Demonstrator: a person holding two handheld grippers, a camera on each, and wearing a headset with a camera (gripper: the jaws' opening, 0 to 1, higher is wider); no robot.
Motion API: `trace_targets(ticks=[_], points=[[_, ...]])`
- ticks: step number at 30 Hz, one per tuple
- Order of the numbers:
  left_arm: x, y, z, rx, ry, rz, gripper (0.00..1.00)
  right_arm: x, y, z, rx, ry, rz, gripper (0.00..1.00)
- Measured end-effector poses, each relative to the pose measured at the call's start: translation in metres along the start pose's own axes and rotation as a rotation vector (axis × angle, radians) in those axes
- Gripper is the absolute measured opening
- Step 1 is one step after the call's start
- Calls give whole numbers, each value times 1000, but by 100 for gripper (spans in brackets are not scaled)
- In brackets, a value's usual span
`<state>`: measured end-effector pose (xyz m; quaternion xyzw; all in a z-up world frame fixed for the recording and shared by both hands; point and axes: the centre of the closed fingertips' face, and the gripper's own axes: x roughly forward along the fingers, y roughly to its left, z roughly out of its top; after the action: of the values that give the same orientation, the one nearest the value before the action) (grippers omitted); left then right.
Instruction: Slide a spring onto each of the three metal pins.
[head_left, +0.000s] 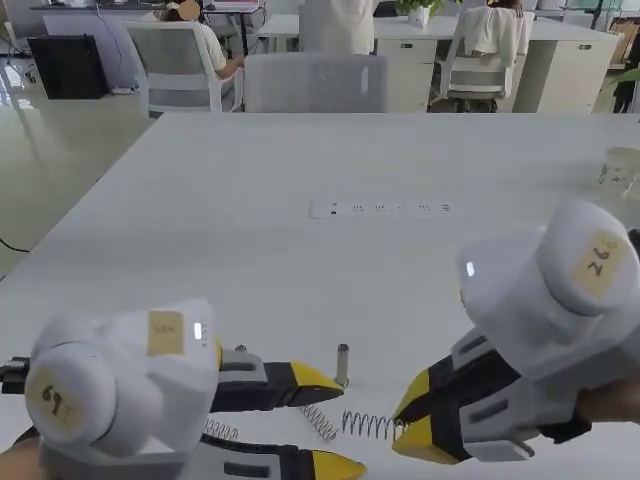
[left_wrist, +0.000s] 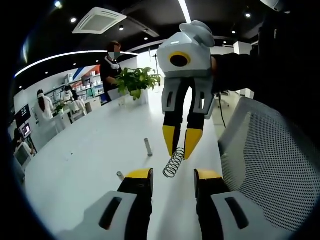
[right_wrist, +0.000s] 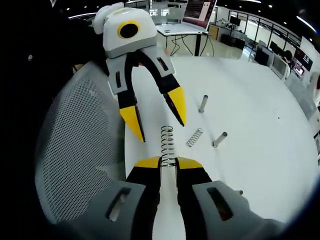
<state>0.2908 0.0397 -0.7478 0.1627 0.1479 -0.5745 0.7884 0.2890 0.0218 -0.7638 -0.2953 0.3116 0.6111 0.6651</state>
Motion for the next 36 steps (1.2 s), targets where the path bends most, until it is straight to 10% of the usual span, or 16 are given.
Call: trace_targets(ticks=[36], points=[[7, -18, -10, 110, 68, -60, 9, -5, 19, 5, -87, 25, 77, 13]])
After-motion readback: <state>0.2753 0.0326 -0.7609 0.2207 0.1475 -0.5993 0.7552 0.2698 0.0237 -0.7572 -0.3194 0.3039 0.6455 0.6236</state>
